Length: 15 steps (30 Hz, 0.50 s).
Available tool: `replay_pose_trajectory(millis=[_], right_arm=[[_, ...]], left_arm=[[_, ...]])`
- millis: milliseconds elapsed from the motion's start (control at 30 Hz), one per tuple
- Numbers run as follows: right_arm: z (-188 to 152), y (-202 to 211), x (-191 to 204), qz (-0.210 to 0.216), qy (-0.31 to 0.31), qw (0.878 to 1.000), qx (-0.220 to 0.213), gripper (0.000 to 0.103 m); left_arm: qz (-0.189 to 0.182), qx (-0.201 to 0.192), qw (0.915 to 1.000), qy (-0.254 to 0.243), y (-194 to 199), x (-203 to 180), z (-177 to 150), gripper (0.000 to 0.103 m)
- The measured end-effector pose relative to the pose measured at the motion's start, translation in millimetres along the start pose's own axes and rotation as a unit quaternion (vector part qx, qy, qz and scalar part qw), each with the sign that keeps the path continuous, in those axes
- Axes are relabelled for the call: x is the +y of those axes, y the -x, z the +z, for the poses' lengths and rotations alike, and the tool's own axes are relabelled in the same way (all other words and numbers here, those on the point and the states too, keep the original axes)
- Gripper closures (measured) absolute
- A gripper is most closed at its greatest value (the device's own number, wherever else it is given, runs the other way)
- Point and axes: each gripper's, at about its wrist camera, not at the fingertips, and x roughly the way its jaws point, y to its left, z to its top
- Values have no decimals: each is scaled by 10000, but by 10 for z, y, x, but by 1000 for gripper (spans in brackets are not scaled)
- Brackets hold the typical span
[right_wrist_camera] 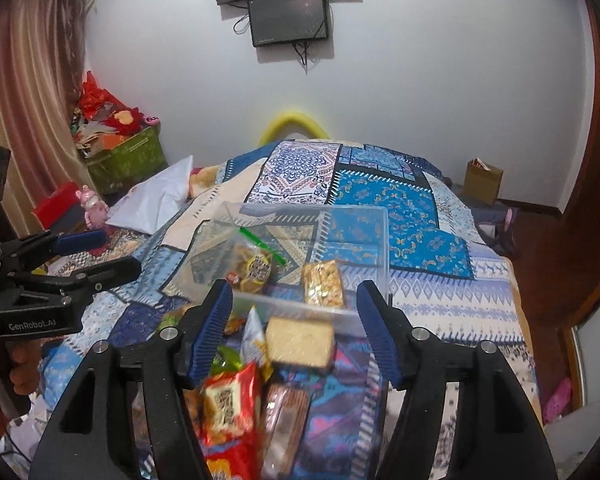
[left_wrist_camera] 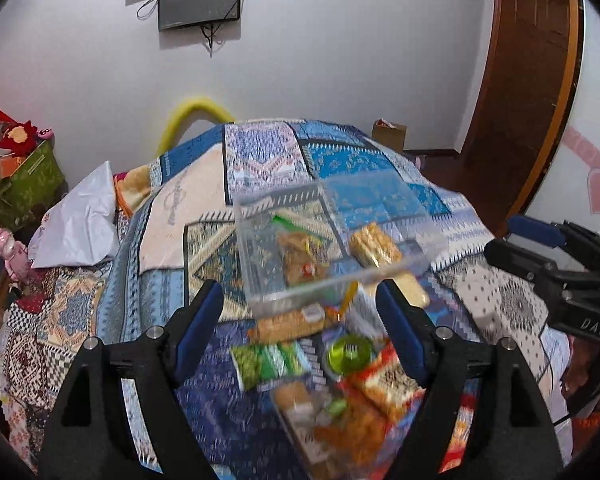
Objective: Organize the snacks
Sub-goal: 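Grasp the clear bag of orange crackers with the left gripper while the right grasps the red snack bag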
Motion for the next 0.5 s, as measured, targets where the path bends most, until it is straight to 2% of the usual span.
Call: replay_pose_trajectory(millis=[133, 300, 500], right_arm=[[-191, 7, 74, 62, 9, 9999, 129, 40], [-444, -69, 123, 158, -34, 9991, 400, 40], [-742, -328, 131, 318, -162, 9953, 898, 40]], left_arm=[[41, 190, 9998, 31, 3, 33, -248, 24], [-95, 593, 9976, 333, -136, 68, -566, 24], [-120, 883, 9956, 306, -269, 13, -844, 24]])
